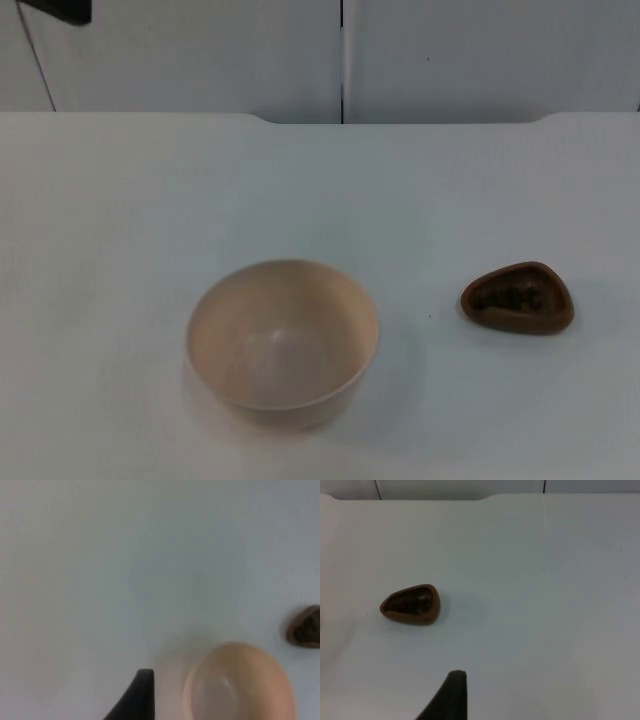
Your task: Pick up the bowl with the left hand and pour the coffee beans from the cup into the bowl with the right hand.
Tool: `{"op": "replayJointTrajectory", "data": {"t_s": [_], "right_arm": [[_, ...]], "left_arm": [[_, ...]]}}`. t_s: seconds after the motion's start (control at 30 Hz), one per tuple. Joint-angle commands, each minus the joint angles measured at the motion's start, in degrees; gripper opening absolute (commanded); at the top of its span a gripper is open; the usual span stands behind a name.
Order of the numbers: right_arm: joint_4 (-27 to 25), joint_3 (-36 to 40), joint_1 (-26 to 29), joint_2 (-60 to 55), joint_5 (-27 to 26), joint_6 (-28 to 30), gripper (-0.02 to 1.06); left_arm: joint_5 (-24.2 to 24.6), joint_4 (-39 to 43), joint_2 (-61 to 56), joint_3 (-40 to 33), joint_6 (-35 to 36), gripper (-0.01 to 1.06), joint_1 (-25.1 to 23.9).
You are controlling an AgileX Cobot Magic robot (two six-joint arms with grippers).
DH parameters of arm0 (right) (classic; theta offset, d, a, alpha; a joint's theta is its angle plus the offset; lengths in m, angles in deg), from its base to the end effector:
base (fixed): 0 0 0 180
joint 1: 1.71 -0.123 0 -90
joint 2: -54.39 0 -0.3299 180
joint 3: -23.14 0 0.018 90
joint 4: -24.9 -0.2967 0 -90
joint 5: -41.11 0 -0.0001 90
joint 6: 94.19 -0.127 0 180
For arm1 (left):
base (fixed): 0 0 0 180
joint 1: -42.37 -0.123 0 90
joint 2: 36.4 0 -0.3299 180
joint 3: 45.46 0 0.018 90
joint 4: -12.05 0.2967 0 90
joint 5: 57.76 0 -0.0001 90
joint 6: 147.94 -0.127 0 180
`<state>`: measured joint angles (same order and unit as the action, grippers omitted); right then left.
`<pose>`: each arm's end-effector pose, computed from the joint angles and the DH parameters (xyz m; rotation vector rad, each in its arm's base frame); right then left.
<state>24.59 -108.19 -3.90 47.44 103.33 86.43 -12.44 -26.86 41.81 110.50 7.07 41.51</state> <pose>0.0194 0.0014 0.2859 -0.0508 2.0561 0.0235 0.2995 -0.0523 0.3129 0.0893 2.4118 -0.5947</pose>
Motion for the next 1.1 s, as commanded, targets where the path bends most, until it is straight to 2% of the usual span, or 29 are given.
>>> {"op": "replayJointTrajectory", "data": {"t_s": [0.0, 0.23, 0.4, 0.57, 0.63, 0.7, 0.73, 0.8, 0.83, 1.07], "right_arm": [[0.01, 0.06, 0.28, 0.22, -0.47, 0.24, 1.05], [0.01, 0.06, 0.28, 0.22, -0.47, 0.24, 1.05], [0.01, 0.06, 0.28, 0.22, -0.47, 0.24, 1.05], [0.01, 0.06, 0.28, 0.22, -0.47, 0.24, 1.05], [0.01, 0.06, 0.28, 0.22, -0.47, 0.24, 1.05], [0.01, 0.06, 0.28, 0.22, -0.47, 0.24, 1.05], [0.01, 0.06, 0.28, 0.22, -0.47, 0.24, 1.05], [0.01, 0.06, 0.28, 0.22, -0.47, 0.24, 1.05], [0.01, 0.06, 0.28, 0.22, -0.47, 0.24, 1.05], [0.01, 0.06, 0.28, 0.22, -0.47, 0.24, 1.05]], "left_arm": [[2.06, -1.44, 2.0, 0.44, -2.58, 0.99, 0.26], [3.24, -2.99, 4.53, 0.44, -5.1, 0.99, 0.36], [3.79, -2.69, 6.82, 0.44, -3.99, 0.91, 0.63], [1.48, -0.11, 8.76, 0.44, -0.93, 0.88, 4.89], [-1.27, 3.62, 9.72, 0.44, 2.38, 0.88, 8.14], [-3.91, 10.26, 10.67, 0.44, 9.33, 0.88, 10.91], [-3.91, 10.26, 10.67, 0.44, 9.33, 0.88, 10.91], [-5.18, 18.54, 12.01, 0.44, 17.42, 0.88, 13.63], [-5.4, 20.04, 12.52, 0.44, 19.49, 0.88, 14.42], [-6.85, 20.65, 16.5, 0.44, 22.45, 0.88, 19.84]]}}
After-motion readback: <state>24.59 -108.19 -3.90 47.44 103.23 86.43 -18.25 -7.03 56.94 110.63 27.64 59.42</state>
